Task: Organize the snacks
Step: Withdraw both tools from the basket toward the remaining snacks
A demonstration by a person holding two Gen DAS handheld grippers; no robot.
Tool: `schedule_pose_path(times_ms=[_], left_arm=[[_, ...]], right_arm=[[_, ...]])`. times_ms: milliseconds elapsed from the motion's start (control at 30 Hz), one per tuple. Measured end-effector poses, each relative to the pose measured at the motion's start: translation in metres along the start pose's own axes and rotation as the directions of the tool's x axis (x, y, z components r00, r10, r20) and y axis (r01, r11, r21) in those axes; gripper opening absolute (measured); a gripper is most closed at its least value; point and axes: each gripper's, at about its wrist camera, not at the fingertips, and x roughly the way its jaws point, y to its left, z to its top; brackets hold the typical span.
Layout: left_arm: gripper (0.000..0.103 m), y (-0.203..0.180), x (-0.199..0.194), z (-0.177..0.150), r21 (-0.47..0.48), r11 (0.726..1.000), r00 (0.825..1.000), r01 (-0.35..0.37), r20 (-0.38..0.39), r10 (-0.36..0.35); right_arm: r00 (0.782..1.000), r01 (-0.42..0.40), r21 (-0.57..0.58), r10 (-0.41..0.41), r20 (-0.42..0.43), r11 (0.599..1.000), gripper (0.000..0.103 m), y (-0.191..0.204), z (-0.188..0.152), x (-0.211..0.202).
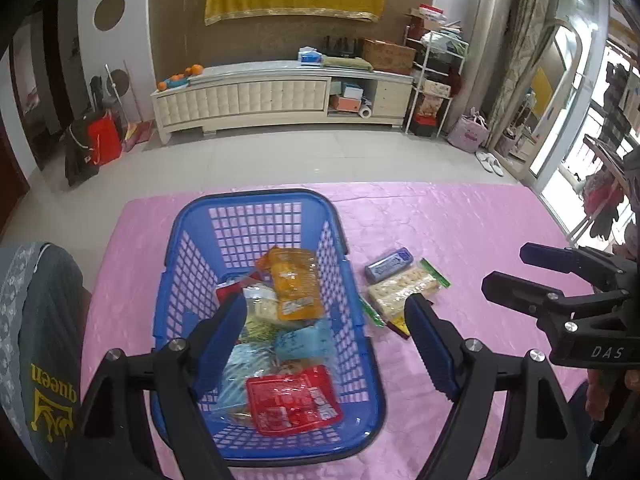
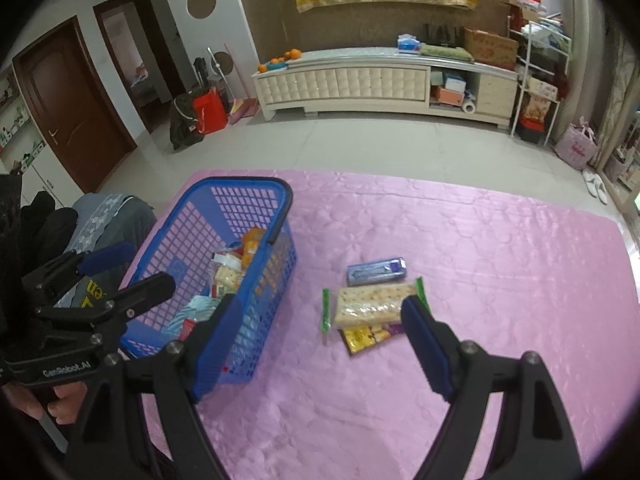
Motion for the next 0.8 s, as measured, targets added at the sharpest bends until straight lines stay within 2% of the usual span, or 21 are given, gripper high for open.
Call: schedule_pose_path(times_ms=[433, 567, 700, 800], left_arm=[[0.080, -0.050, 0.012, 0.001, 0.076, 0.997, 1.000, -0.003, -0.019, 0.005], [0.080, -0.065, 0.024, 0.006, 0.128, 0.992, 0.999, -0.004, -0.037, 0.009], [0.080, -0.082, 0.032, 0.013, 0.178, 0.983, 0.999, 0.035, -0.046, -0.028], [0.080, -0.095, 0.046, 0.017, 0.213, 0.974, 0.994, 0.077, -0.092, -0.058]], right_arm=[[1.000, 0.030, 0.026, -0.030, -0.003, 0.999, 0.085, -0.045, -0.014, -0.012], [0.999, 0.038, 0.038, -0.037, -0.021, 0.999, 0.085, -0.062, -0.020, -0.009], [0.999, 0.048, 0.047, -0.047, -0.026, 0.998, 0.085, -0.077, -0.024, -0.008], [0.998, 0.044, 0.063, -0.042, -0.037, 0.997, 0.085, -0.087, -0.026, -0.003]])
